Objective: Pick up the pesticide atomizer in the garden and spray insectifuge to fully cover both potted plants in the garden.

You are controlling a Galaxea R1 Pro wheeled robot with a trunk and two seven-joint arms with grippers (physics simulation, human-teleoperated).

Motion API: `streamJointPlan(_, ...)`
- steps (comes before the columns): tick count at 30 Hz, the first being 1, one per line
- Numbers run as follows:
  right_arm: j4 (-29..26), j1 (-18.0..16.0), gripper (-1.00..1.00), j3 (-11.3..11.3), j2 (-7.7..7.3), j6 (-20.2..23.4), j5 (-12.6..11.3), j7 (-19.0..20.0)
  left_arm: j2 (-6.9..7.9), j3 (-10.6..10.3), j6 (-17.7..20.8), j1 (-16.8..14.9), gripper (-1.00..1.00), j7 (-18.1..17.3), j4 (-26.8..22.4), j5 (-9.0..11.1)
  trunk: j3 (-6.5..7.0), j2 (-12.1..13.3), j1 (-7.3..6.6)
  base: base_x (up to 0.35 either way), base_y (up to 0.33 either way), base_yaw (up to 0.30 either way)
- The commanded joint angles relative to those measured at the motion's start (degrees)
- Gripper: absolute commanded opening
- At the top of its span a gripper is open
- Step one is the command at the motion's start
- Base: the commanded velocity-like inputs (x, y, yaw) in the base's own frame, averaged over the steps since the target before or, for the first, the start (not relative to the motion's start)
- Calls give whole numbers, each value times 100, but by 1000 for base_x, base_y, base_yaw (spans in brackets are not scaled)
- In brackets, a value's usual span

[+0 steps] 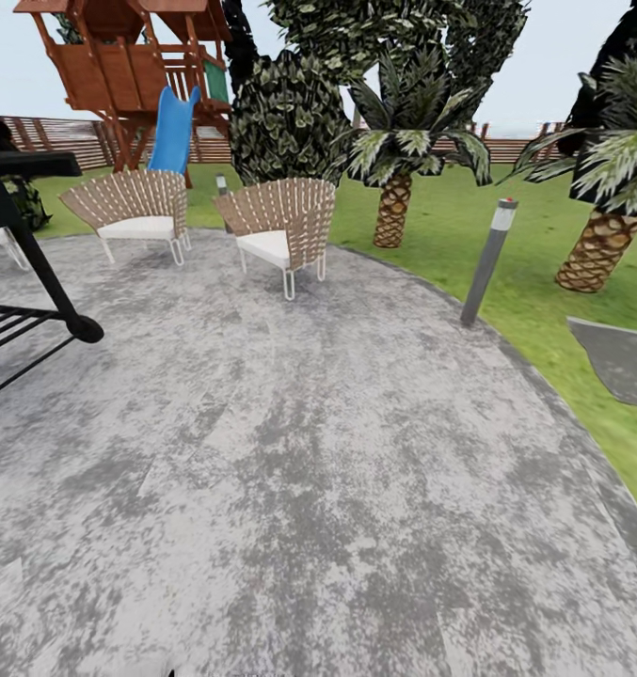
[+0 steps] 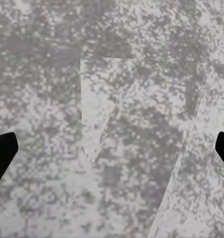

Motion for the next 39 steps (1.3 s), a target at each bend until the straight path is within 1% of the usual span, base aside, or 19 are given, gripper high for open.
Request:
streamJointPlan(1, 2, -1, 100, -7, 1, -12, 41, -20, -1, 7, -19, -4, 100, 2, 8, -1, -7, -2, -1, 0, 0, 272)
streamJointPlan(9, 2, -1, 100, -7, 1, -14, 41, -20, -1, 7, -22, -4, 100, 2, 8, -1, -26, -2, -1, 0, 0, 274)
streamJointPlan(39, -2, -1, 100, -9, 10, -15, 39, -25, -1, 8, -22, -7, 100, 2, 8, 1, -27, -2, -1, 0, 0, 281)
